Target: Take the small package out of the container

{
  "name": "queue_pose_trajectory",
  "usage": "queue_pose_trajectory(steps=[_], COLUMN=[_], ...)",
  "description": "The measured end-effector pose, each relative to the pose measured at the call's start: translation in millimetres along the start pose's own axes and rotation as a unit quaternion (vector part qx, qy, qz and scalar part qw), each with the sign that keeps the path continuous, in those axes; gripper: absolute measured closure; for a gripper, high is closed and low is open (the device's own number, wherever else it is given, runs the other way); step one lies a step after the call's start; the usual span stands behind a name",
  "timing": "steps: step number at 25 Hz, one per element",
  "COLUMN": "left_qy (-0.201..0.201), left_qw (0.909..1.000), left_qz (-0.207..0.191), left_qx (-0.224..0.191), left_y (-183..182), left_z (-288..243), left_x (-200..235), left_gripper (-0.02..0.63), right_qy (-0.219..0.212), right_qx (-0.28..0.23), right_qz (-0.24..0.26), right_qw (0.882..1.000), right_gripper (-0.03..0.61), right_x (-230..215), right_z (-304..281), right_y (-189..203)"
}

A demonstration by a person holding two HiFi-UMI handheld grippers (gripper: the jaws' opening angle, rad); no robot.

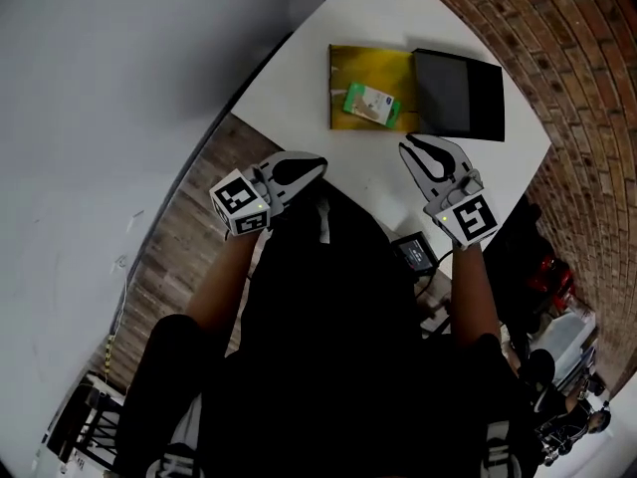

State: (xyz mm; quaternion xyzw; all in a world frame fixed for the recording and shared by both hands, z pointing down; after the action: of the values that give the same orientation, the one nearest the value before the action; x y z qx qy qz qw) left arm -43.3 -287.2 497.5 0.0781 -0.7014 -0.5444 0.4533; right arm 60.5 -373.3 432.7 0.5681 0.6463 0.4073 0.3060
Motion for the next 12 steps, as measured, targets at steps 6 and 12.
queue_pose_trajectory(steps=[6, 12], left_qy=[-0.008, -0.016], left_qw=[0.9999, 0.9997], left_qz=[0.010, 0.019], left_qx=[-0.005, -0.006], left_y=[-2, 3], left_z=[-11, -10], left_x=[14, 26], left_gripper=[0.598, 0.598], right_qy=[-0.032, -0.070], right_qx=[0.023, 0.063], right_qz=[0.024, 0.054], right_qw=[0.999, 0.994], right_gripper=[0.472, 0.403], right_x=[-26, -34], right_z=[-33, -67], right_y=[-2, 11])
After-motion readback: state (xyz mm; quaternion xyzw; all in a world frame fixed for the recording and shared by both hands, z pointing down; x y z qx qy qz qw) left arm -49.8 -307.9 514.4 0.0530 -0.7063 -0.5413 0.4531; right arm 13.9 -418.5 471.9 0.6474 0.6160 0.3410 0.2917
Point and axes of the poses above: the fingertips, and each gripper's own axes: z backward along the fingers, x to its left, y out of its underside, the point moved 1 cm from there along z, backward along the fingers, and after that the axes turned 1 degree about -y, right-handed, at the moved point
